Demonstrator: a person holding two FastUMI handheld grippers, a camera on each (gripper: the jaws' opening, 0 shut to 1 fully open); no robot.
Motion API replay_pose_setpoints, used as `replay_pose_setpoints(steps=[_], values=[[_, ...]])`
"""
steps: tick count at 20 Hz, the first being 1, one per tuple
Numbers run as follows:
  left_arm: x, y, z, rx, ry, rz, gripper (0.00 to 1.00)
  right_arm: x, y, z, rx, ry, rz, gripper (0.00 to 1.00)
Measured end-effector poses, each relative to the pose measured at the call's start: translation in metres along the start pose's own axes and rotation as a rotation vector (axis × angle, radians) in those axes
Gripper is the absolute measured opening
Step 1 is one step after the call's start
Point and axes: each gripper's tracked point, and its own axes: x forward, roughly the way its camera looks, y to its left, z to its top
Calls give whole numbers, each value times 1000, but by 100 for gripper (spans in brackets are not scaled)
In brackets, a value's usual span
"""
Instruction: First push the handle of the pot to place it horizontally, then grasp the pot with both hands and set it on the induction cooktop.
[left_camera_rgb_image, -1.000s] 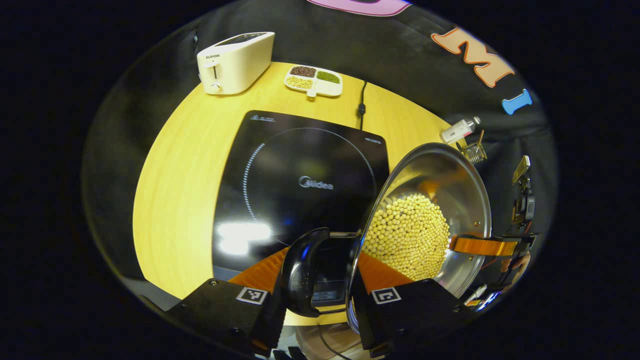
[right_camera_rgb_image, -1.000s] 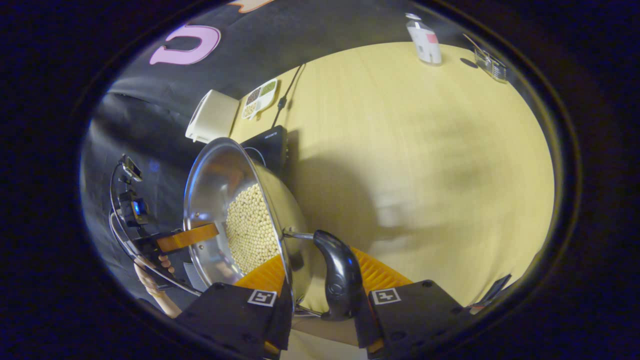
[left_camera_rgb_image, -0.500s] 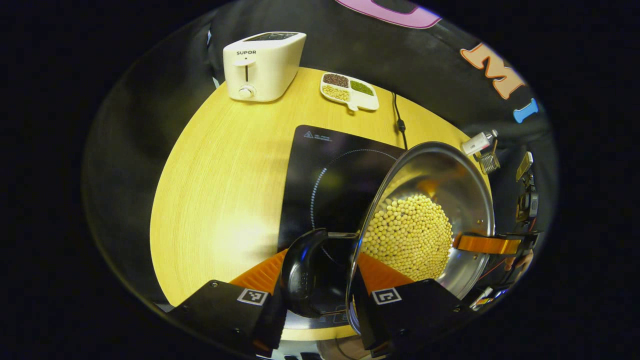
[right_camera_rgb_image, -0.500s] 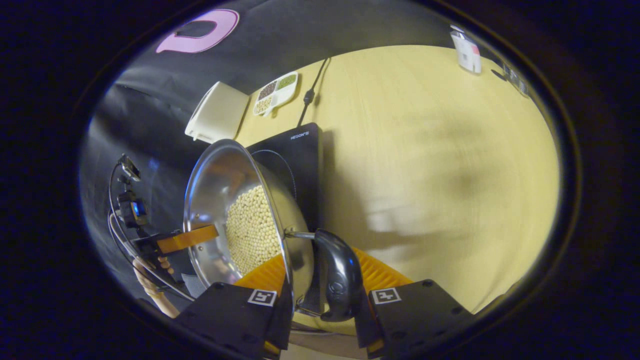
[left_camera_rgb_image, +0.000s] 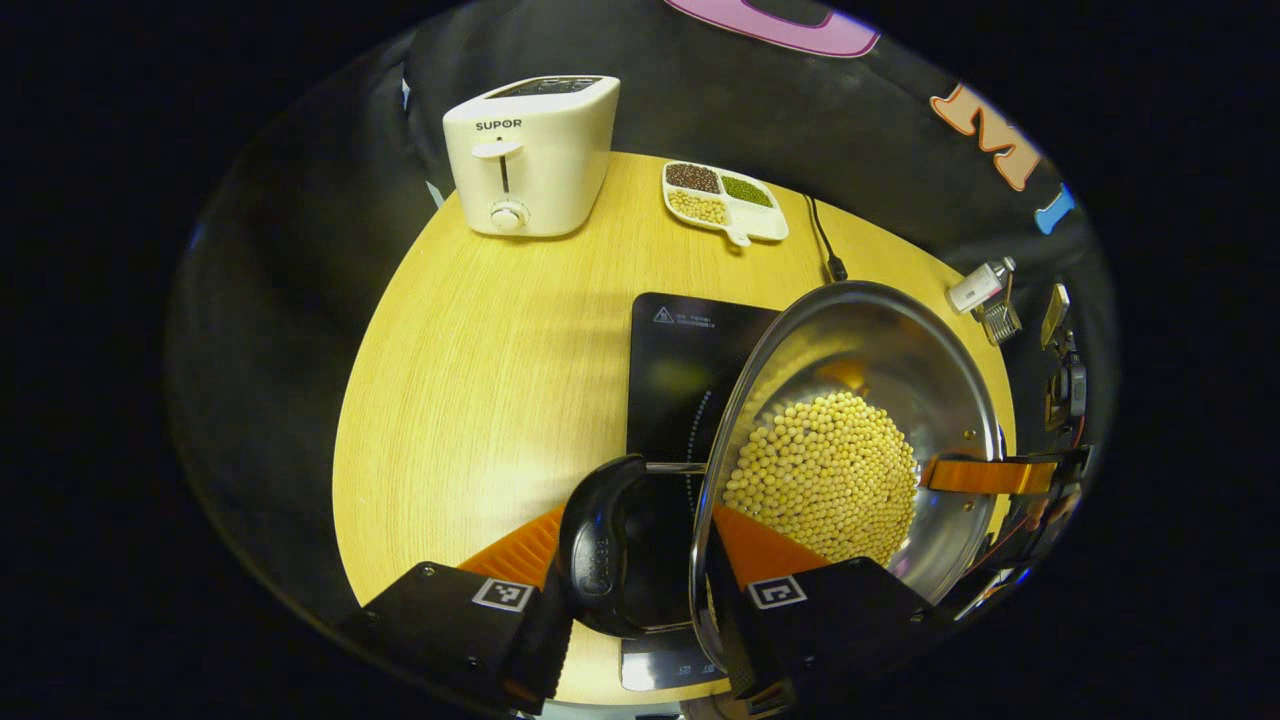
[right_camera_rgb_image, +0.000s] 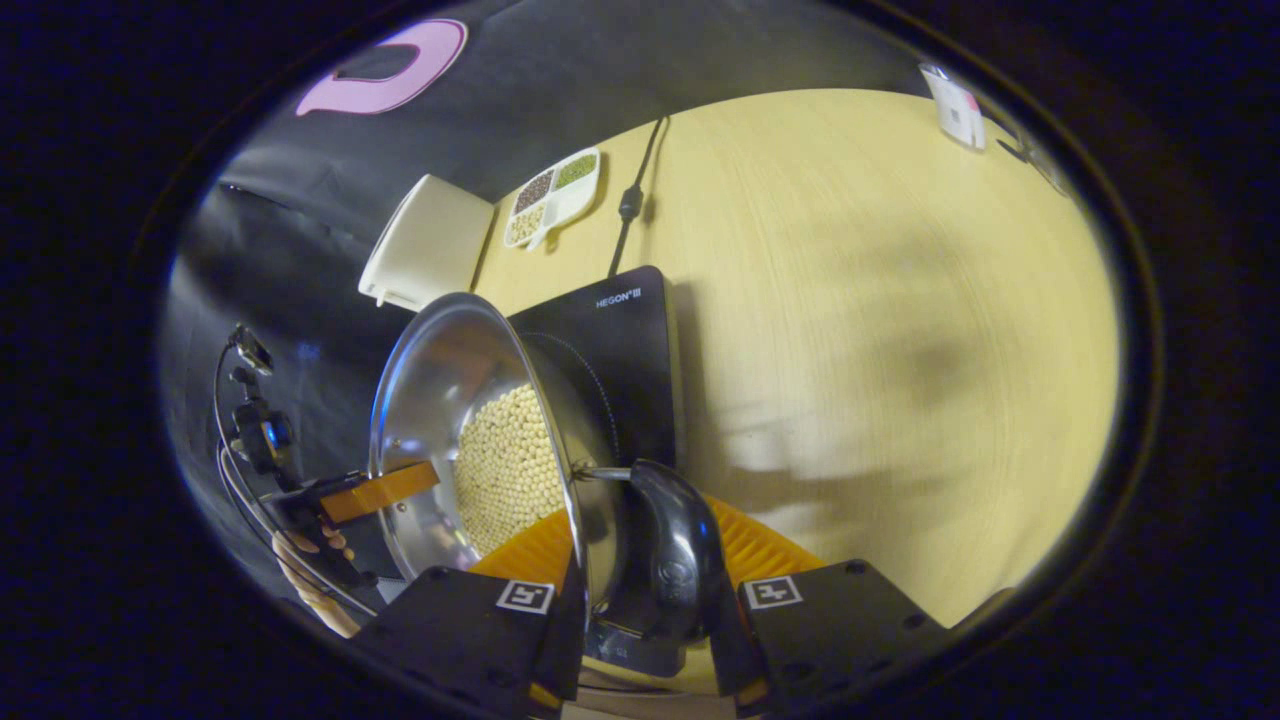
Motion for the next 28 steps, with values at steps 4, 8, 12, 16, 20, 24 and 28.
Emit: replay_pose_setpoints(steps=[4, 8, 12, 16, 20, 24, 28], values=[[1, 2, -2, -14, 4, 3, 64, 2, 0, 0, 0, 4, 3, 48], [-1, 3, -5, -39, -12, 4, 66, 4, 0, -1, -7, 7, 5, 48], [-15, 13, 10, -18, -105, 65, 72, 2, 8, -3, -32, -18, 20, 51], [-44, 11, 26, 19, -223, 125, 99, -26, 5, 8, -55, -115, 2, 93], [-64, -4, 15, -4, -264, 116, 98, -66, -13, 15, -92, -213, -58, 92], [-92, -26, 2, -40, -307, 130, 98, -115, -36, 14, -140, -301, -107, 93], [-126, -72, -8, -55, -375, 141, 98, -169, -74, 13, -181, -392, -143, 100]])
